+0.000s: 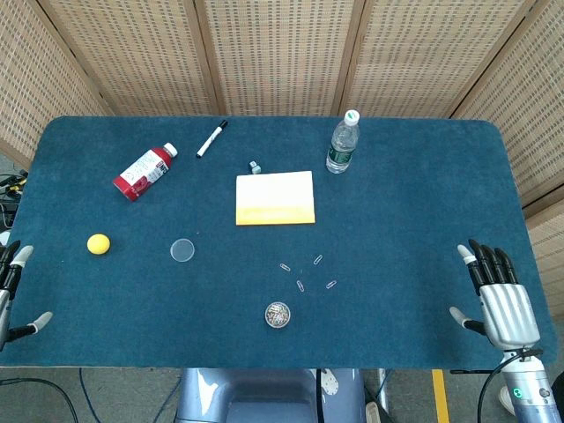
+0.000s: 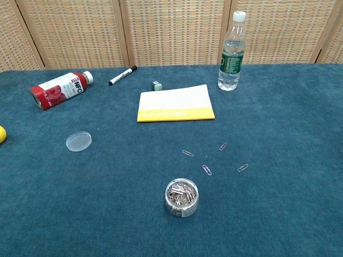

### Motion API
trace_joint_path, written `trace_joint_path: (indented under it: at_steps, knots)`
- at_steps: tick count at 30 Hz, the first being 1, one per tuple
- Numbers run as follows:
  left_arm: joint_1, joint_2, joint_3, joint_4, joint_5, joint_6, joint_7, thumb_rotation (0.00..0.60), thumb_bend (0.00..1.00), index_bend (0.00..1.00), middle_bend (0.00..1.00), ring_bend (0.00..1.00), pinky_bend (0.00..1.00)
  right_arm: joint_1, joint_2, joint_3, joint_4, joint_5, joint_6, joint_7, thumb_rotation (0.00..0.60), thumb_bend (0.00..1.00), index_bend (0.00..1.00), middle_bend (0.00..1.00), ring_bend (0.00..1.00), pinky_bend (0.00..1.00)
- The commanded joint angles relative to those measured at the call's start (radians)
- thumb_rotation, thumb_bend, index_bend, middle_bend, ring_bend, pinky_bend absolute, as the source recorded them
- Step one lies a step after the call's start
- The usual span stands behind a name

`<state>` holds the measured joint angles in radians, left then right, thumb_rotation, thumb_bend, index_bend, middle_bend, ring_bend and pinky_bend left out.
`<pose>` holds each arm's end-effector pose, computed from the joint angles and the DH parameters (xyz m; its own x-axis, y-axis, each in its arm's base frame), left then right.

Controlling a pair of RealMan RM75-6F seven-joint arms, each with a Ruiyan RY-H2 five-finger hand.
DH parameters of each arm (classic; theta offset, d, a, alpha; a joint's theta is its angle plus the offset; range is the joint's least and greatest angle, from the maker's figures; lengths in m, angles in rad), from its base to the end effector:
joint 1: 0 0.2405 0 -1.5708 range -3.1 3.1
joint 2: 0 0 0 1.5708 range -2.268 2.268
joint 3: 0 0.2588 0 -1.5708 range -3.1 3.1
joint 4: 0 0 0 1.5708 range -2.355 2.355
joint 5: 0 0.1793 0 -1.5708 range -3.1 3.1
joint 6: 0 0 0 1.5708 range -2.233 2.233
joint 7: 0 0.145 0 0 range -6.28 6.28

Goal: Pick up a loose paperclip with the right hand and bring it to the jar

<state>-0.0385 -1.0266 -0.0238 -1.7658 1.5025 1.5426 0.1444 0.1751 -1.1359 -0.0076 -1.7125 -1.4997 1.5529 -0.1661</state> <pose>-0.2857 0.1600 0.2085 0.4721 -0.0043 0.8816 0.8813 0.0284 -0.4718 -0.2681 -0.1929 0.1774 0.4412 0.0406 0.8965 -0.8920 -0.0898 0.4431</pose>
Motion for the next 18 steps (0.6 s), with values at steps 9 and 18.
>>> trace_joint_path:
  at_steps: [9,18]
  knots:
    - [-0.003,-0.007,-0.003,-0.002,-0.005,-0.008,0.016,0.600,0.00,0.00,0.00,0.00,0.00,0.067,-0.034,0.024,0.068,-0.071,-0.099,0.051,0.600,0.00,0.12,0.00,0.00,0.00]
    - [-0.019,-0.023,-0.015,0.007,-0.044,-0.043,0.044,0.600,0.00,0.00,0.00,0.00,0.00,0.327,-0.044,0.125,0.042,0.012,-0.486,0.039,0.600,0.20,0.37,0.00,0.00,0.00]
